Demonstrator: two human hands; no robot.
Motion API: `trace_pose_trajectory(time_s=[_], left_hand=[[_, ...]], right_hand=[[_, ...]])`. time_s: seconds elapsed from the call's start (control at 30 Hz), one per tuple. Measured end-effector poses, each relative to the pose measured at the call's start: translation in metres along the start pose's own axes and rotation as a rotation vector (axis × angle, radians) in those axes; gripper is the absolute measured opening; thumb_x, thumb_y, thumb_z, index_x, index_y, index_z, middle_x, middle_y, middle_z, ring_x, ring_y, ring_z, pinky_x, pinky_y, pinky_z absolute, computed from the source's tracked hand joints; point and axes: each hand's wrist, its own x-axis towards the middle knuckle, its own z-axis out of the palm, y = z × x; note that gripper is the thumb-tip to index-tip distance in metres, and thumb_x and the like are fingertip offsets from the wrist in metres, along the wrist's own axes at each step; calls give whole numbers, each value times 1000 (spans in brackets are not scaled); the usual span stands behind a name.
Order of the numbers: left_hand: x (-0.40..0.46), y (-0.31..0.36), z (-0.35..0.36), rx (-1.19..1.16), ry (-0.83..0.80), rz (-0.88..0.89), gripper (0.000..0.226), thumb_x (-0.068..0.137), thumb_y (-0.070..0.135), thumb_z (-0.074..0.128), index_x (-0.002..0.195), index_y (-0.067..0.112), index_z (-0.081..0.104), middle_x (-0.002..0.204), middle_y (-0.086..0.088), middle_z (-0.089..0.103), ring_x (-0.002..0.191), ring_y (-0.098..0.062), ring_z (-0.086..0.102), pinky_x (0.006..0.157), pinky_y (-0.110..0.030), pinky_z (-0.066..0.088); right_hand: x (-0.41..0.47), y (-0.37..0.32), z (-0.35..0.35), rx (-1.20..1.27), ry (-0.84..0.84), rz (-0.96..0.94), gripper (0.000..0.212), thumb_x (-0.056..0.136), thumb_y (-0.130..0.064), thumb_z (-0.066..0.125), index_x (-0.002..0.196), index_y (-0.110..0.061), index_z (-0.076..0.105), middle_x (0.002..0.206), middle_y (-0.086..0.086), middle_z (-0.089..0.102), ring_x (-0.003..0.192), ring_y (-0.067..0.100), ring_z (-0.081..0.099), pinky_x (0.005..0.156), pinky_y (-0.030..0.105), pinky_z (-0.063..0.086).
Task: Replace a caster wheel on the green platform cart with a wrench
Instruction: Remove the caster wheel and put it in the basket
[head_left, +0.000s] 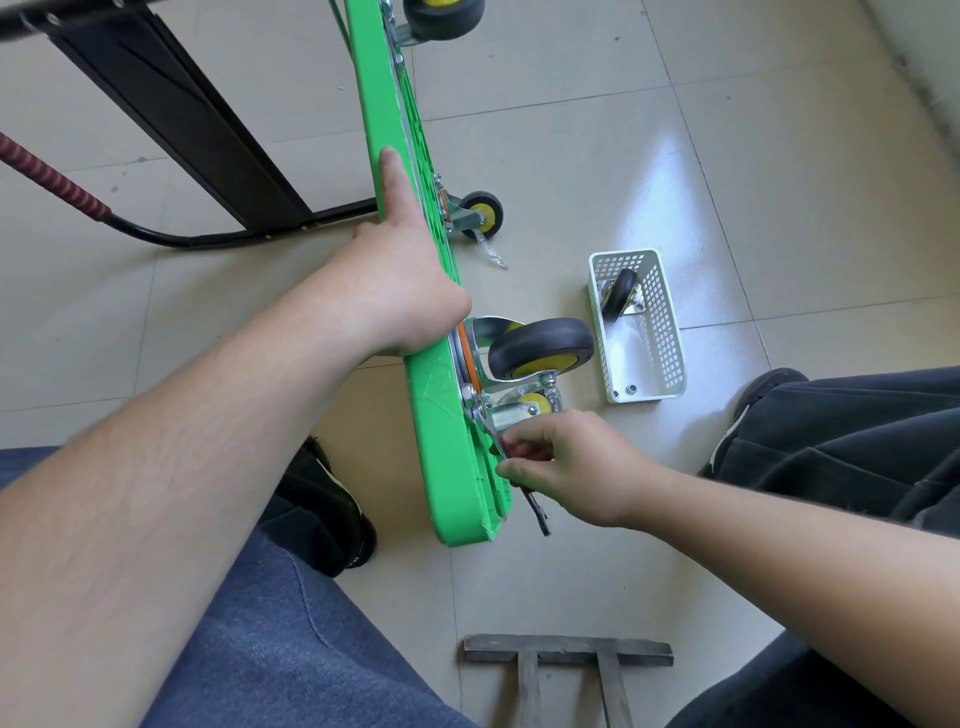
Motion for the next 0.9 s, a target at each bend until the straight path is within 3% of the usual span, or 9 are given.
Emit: trace_pose_trajectory(time_s=[0.13,0.3,0.5,0.63,0.73,0.9], left_hand=[[0,0,1,4,3,0,113,93,20,58,156,24,-36,131,-32,59,55,-21,48,45,-27,29],[0,-1,1,7,3,2,113,94,19,58,156,24,-36,131,-32,59,55,-21,48,44,-27,29],[0,-1,1,2,2,6,113,93,19,57,156,24,-36,128,-31,60,57,-22,49,46,-28,30],[0,-1,1,-2,9,6,113,93,19,57,156,25,-35,127,-30,60,59,-22,50,47,-28,30],[1,-2,2,-8,9,7,112,93,19,57,156,25,-36,125,-28,60,59,-22,50,47,-29,31],[1,-1,1,-12,6,5,113,93,19,57,156,25,-36,125,-29,60,59,-22,50,47,-28,31]], right_hand=[[3,5,2,-112,89,-107,34,97,-25,66,70,-35,48,68,-1,55,69,23,53,73,43,51],[8,12,3,-164,141,-183,18,98,-23,67,82,-19,58,70,-1,56,66,22,53,68,42,52],[13,16,3,-243,199,-248,14,98,-25,67,97,-11,65,79,4,61,74,25,51,69,45,49],[10,14,2,-256,191,-221,12,97,-25,69,96,-13,65,79,0,61,73,22,52,70,43,50],[8,9,-1,-255,147,-156,17,97,-27,70,87,-27,56,73,-10,54,63,9,51,68,36,48],[-1,6,-3,-299,47,-27,19,97,-30,68,85,-30,53,78,-7,62,57,0,55,73,36,54]])
